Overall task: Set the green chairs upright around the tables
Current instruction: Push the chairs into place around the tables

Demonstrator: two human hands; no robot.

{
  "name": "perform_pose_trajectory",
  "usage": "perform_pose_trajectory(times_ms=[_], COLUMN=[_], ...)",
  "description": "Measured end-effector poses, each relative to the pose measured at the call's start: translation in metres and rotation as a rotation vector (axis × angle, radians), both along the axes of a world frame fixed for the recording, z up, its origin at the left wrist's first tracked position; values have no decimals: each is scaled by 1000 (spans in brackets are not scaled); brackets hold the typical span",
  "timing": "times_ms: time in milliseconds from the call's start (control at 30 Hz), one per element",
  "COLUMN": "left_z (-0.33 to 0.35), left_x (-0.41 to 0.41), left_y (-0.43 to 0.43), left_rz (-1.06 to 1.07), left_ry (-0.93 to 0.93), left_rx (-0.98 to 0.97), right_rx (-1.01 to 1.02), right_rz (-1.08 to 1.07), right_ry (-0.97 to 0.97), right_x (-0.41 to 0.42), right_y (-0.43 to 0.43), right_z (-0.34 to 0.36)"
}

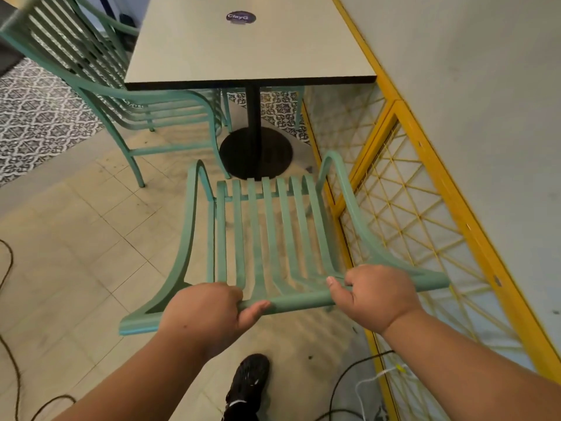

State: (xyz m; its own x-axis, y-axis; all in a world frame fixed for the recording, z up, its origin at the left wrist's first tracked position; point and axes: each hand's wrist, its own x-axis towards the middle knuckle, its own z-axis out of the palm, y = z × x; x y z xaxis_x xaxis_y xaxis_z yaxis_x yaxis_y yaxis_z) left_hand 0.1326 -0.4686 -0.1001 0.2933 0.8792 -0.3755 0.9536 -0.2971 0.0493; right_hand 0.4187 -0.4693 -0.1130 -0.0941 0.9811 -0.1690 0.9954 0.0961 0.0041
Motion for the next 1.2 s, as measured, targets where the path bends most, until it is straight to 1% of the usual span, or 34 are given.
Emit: perform_pose_trajectory(times_ms=[133,467,733,900,1200], left_z=[-2,-5,0,-1,-6], left_x=[-1,-5,-1,5,15], left_y=[18,82,130,157,204], left_rz=[-5,-23,-38,-63,-71], left_ry=[-23,-41,-41,-41,-45], left_rx=[11,74,59,68,104], right_rx=[23,55,83,107,110], right_rz=[14,10,-17,-13,-17], right_ry=[12,-36,-46,-76,-61], right_x=[-1,-4,-4,2,11], right_y=[16,77,125,149,199], right_z=[-2,-5,-5,-7,-7])
